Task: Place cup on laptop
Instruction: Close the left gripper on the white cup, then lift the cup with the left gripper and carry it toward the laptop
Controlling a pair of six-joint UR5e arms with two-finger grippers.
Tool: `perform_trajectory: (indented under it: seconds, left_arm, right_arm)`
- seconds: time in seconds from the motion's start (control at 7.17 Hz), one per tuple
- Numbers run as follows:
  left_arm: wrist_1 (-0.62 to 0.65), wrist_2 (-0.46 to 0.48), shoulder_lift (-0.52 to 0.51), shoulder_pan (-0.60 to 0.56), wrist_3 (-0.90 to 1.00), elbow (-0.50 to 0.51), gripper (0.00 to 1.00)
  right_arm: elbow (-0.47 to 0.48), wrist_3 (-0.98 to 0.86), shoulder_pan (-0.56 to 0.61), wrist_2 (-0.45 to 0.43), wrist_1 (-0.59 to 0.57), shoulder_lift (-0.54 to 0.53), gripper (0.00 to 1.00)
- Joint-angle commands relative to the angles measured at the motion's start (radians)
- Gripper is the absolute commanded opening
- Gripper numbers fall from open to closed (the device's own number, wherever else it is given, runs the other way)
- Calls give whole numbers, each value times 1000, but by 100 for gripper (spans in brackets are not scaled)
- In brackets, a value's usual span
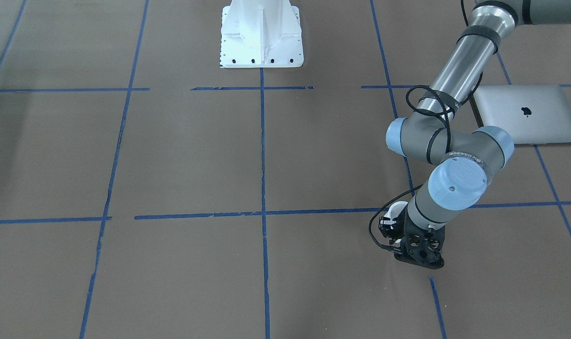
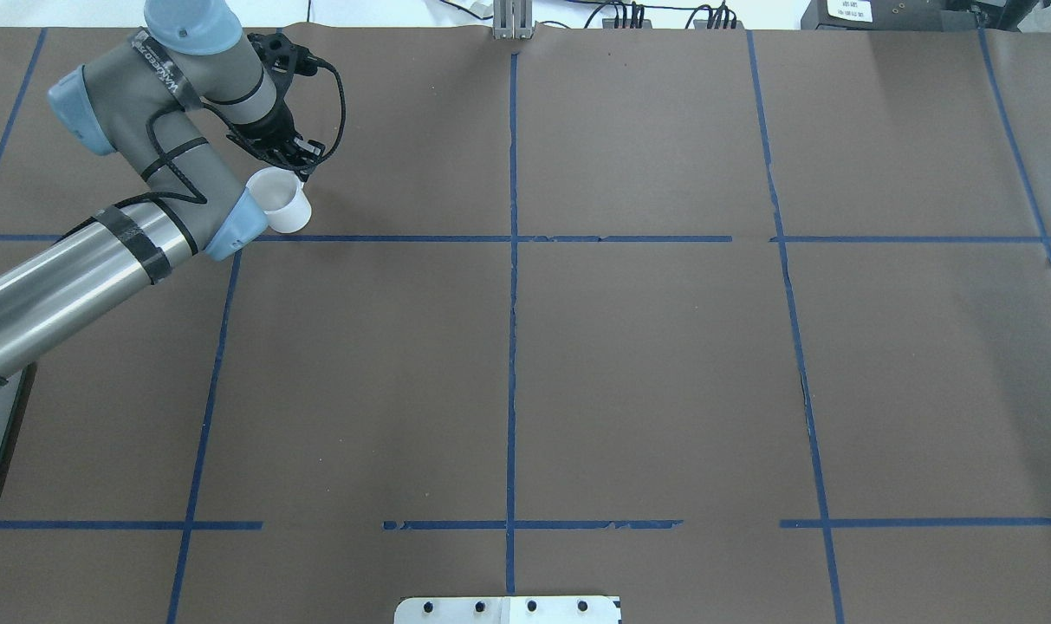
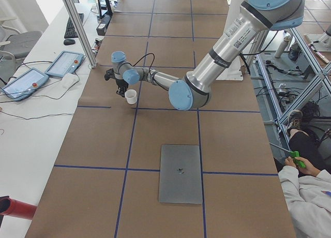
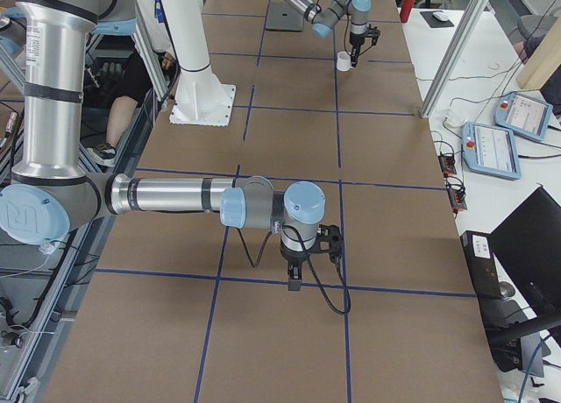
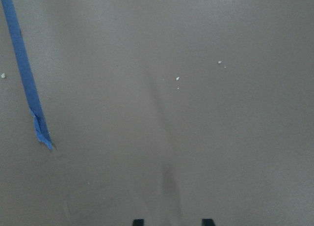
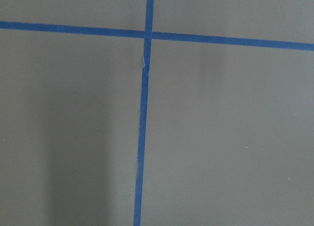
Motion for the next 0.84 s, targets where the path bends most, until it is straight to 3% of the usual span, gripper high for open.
perform_trajectory:
  seconds: [0.0,0.14,0.28,0.56,0.7]
  left_arm:
    - [17,-28,-1,-18,0,-19,0]
    - [57,-89,20,-67,0,-84,0]
    - [180,-94,106,-88,10,-249,0]
    - [252,-91,311,-121,17,-510,0]
    - [247,-96,476,-136,95,-624,0]
  right_arm:
    - [0,0,0,0,-2,0,100]
    - [0,0,0,0,-2,0,100]
    - [0,0,0,0,0,0,100]
    - [0,0,0,0,0,0,100]
    - [0,0,0,0,-2,0,100]
